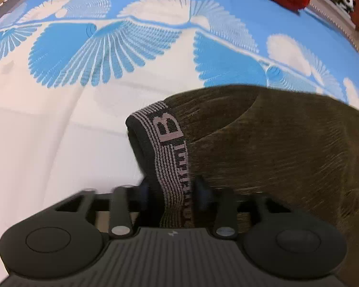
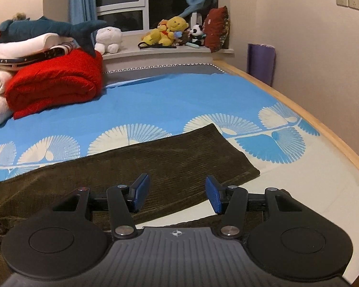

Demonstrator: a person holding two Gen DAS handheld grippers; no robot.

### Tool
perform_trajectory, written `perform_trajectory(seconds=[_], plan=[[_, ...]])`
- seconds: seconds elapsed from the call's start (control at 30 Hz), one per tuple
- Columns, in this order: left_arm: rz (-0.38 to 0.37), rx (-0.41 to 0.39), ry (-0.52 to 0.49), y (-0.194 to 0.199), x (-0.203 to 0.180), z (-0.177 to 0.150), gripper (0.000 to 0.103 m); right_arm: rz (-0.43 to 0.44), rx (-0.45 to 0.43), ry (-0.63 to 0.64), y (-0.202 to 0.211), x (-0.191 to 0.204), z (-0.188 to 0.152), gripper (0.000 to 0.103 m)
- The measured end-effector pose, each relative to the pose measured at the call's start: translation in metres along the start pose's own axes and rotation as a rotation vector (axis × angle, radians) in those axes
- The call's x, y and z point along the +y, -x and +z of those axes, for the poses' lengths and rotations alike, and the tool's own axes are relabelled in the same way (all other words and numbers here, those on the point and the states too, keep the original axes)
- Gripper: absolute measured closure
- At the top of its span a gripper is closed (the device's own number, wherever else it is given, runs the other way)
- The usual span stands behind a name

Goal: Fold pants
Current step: 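Pull the waistband straight along the bed with the left gripper, release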

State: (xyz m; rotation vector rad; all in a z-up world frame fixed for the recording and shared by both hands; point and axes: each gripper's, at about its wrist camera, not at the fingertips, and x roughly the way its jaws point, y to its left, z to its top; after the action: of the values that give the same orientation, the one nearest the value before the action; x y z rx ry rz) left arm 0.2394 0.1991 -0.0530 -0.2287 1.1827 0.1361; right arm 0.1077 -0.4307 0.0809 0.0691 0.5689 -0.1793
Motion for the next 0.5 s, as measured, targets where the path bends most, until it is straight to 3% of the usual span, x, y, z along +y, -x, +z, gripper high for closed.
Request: perform_trajectory(seconds=[0.1,0.27,0.33,0.4,0.43,0.5], plan=[[-0.025,-0.054,0.025,0.02,0.002,0.007,0.084,0.001,-0.003,0.003,0.003,0.004,0.002,0.049],[-0.045,-0.175,0.088,0.05,0.015,0.008,0.085,0.013,-0.017,-0.024,0.016,0.007,0.005,0.049],[-0.027,-0.207,0.081,0.057,0.014,0.004,0.079,0.022,-0.023,-0.045,0.024,0.007,0.005,0.049],[0.047,-0.223,0.071,0.066,0.014,0.001,0.07,0.038,-0.027,-0.066,0.033,0.007,0.004,0.049],[0.063,-0.22,0.073,0.071,0.017,-0.001,0.058,0.048,-0.028,-0.073,0.036,0.007,0.003,0.049],[0.003,-0.168,0.105,0.079,0.03,-0.005,0.056,0.066,-0.031,-0.074,0.044,0.009,0.002,0.049]])
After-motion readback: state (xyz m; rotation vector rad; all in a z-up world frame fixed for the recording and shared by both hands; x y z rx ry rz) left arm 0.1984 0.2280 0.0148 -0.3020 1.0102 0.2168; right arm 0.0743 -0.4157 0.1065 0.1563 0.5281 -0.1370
